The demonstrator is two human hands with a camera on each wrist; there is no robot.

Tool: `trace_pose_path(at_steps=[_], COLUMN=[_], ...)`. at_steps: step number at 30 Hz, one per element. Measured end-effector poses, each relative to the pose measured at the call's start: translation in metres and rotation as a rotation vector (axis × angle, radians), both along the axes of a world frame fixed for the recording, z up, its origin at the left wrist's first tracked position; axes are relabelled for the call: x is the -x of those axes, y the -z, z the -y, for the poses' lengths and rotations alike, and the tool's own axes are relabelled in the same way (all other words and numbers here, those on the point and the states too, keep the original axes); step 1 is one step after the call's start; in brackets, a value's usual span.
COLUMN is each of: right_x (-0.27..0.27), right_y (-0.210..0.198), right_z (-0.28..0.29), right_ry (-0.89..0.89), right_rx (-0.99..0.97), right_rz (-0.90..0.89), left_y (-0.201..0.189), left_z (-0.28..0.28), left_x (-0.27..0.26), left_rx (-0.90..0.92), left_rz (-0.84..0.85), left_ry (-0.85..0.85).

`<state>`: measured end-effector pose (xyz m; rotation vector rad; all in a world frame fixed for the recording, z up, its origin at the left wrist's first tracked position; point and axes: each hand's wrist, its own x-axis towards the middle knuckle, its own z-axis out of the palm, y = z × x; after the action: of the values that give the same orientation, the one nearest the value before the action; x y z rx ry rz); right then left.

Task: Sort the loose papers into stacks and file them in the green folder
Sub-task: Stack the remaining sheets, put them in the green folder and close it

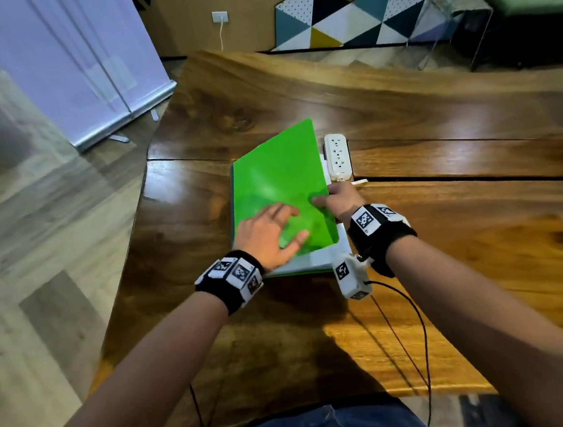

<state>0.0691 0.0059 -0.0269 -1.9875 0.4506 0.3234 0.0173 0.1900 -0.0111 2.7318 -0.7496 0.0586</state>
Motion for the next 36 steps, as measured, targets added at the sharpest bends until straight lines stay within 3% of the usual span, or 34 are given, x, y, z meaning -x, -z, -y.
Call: trace_pose_path(at_steps=[4,7,9,12,16,19,24,29,36], right_x=[0.005,0.01,0.013,0.016,0.018,0.017,0.013,-0.003,0.0], right_y=[0.015,0.024,0.032,0.05,0.07,0.074,0.087,0.082,0.08], right_z=[0.015,0.025,0.03,0.035,0.037,0.036,0.034,0.049,0.057], right_ry=[0.031,-0.019,-0.028,-0.005,0.231,0.269,0.186,0.271,0.28], right_rx=[0.107,0.189,0.239,0.276,-0.182,-0.359,-0.231,0.135,-0.152], right_rz=[-0.072,-0.14,-0.179,-0.183,-0.152,-0.189,-0.152,-0.22,-0.379], left_y=[0.028,0.056,0.069,0.082,0.089,0.092,0.088,0.083,0.082], left_z=[-0.026,-0.04,-0.042,-0.035,-0.031,-0.031,-0.022,-0.022,-0.028], left_x=[-0.041,-0.067,-0.074,-0.08,-0.089,-0.093,-0.095,-0.097,-0.095], left_rx=[0.174,0.247,0.301,0.297,0.324,0.37,0.398,0.39,0.525], left_rz=[-0.142,-0.522,-0.744,-0.822,-0.826,-0.826,-0.835,-0.836,-0.839], left_ry=[-0.457,-0.845,-0.973,-0.965,-0.967,-1.006,-1.101,-1.189,-1.145])
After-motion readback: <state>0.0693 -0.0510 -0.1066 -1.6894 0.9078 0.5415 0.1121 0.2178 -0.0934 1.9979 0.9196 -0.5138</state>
